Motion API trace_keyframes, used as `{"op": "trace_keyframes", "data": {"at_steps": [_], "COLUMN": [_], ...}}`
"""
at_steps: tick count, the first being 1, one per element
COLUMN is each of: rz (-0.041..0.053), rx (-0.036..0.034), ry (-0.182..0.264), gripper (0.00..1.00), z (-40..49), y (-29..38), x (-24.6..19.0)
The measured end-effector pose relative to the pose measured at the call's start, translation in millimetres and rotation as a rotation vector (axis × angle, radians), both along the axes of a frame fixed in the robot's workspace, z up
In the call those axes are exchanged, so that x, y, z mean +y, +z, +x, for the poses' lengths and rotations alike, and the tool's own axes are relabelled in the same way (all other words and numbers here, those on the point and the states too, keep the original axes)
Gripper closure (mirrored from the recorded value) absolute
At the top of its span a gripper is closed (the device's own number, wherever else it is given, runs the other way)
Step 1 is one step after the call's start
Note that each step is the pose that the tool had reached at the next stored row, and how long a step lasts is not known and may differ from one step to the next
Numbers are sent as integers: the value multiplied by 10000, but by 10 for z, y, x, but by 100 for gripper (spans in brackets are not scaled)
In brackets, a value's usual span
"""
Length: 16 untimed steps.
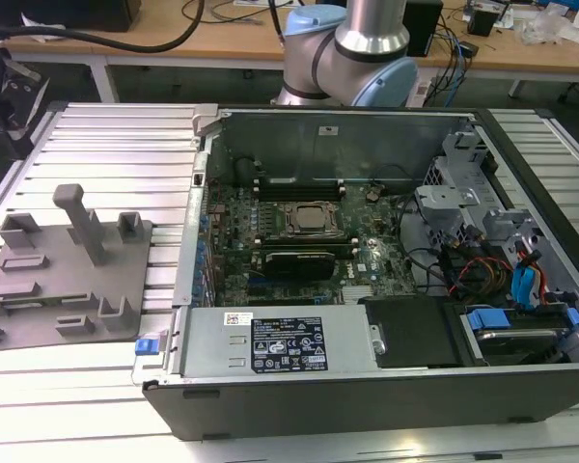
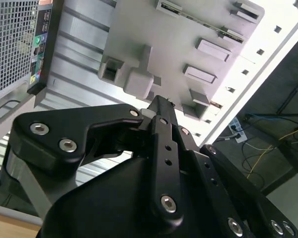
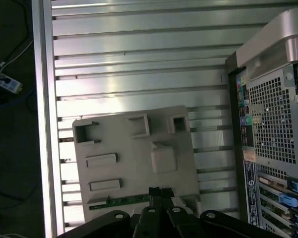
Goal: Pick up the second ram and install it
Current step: 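Reach for the second ram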
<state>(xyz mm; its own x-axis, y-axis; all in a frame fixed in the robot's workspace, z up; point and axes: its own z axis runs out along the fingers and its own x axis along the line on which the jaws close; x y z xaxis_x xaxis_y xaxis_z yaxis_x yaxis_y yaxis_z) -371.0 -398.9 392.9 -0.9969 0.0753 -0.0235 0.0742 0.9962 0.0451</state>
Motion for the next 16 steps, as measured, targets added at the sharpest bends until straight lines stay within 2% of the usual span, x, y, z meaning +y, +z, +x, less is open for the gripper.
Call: {"op": "trace_keyframes", "data": {"at_steps": [6,10,14,16], "rz": [0,0,0,0], "rx": [0,0,0,0], "ry": [0,0,0,1], "gripper": [89,89,89,89], "z": [-165,-330,-427,-432], "y": [-1,-1,-2,-1], "x": [0,0,0,0]}}
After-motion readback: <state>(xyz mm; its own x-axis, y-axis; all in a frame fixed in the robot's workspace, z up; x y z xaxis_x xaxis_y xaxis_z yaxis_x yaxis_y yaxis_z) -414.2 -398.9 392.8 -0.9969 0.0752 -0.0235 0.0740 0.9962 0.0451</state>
